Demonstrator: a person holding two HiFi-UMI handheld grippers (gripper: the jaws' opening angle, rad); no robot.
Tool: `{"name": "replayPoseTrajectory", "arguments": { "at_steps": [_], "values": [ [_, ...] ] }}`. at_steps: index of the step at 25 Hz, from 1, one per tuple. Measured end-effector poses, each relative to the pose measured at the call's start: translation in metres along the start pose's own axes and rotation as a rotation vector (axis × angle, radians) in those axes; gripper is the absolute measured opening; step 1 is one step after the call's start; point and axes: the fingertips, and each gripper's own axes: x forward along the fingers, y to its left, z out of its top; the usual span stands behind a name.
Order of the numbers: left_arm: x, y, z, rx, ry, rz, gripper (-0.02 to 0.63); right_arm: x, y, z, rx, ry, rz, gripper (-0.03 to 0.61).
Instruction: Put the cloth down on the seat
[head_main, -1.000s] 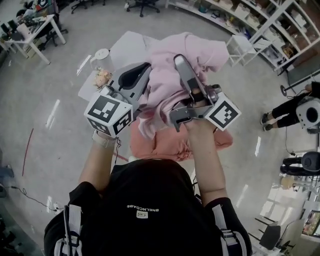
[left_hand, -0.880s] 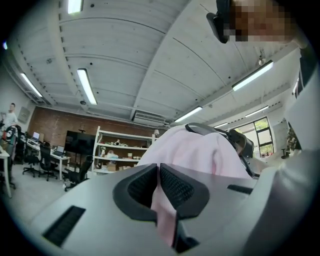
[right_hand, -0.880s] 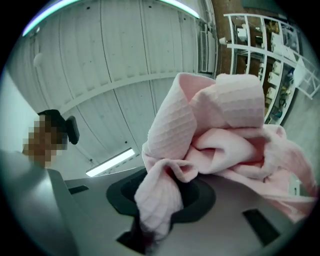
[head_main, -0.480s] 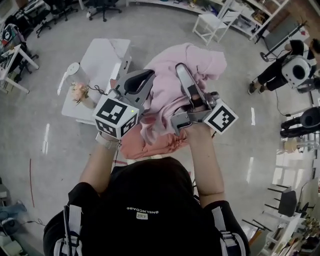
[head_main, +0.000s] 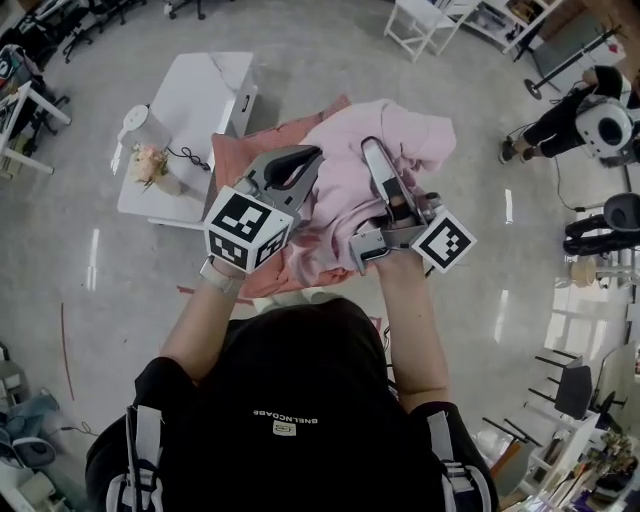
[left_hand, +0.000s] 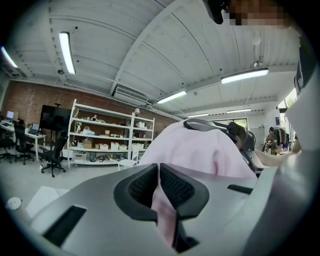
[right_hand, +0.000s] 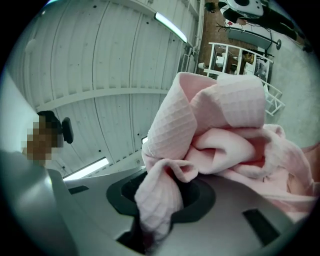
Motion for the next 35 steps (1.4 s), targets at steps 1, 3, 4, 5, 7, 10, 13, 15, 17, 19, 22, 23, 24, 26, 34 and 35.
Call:
{"name": "replayPoseTrajectory", "arguments": {
  "at_steps": [1,3,4,5,7,10,13,15,17,19,22,23,24,26,34,35],
  "values": [
    [0.002,-0.001,-0.007,-0.002,0.015,-0.001,0.015,-0.004,-0.006,-0.003,0.007,0.007,-0.009,0.132],
    [0.004,-0.004,-0.022,-0.013,0.044,0.0,0.015,-0.011,-0.016,-0.01,0.02,0.021,-0.027,0.132],
    [0.004,-0.006,-0.029,-0.019,0.058,0.001,0.015,-0.015,-0.021,-0.013,0.026,0.028,-0.037,0.132],
    [0.005,-0.007,-0.036,-0.025,0.072,0.005,0.015,-0.019,-0.026,-0.017,0.034,0.035,-0.048,0.132],
    [0.005,-0.009,-0.05,-0.041,0.095,0.018,0.015,-0.025,-0.036,-0.025,0.054,0.051,-0.067,0.132],
    [0.003,-0.006,-0.07,-0.072,0.123,0.046,0.015,-0.029,-0.048,-0.037,0.07,0.083,-0.085,0.132],
    [0.0,-0.001,-0.092,-0.103,0.159,0.069,0.015,-0.033,-0.064,-0.052,0.083,0.125,-0.111,0.132],
    [-0.003,0.004,-0.107,-0.122,0.183,0.086,0.015,-0.034,-0.078,-0.065,0.105,0.157,-0.135,0.132],
    [-0.009,0.011,-0.123,-0.146,0.202,0.109,0.015,-0.033,-0.089,-0.079,0.123,0.189,-0.156,0.132],
    [-0.017,0.016,-0.139,-0.177,0.224,0.136,0.015,-0.034,-0.099,-0.093,0.136,0.224,-0.172,0.132],
    [-0.026,0.015,-0.16,-0.213,0.257,0.167,0.015,-0.042,-0.111,-0.11,0.144,0.281,-0.195,0.132],
    [-0.028,0.014,-0.165,-0.221,0.264,0.176,0.015,-0.045,-0.114,-0.116,0.143,0.301,-0.2,0.132],
    [-0.031,0.012,-0.169,-0.229,0.271,0.185,0.015,-0.047,-0.119,-0.122,0.146,0.322,-0.206,0.132],
    [-0.037,0.012,-0.179,-0.245,0.286,0.212,0.015,-0.053,-0.131,-0.134,0.168,0.36,-0.23,0.132],
    [-0.066,0.019,-0.2,-0.298,0.303,0.338,0.015,-0.064,-0.177,-0.17,0.186,0.491,-0.29,0.132],
    [-0.072,0.02,-0.203,-0.305,0.305,0.358,0.015,-0.066,-0.183,-0.176,0.185,0.51,-0.3,0.132]
  ]
}}
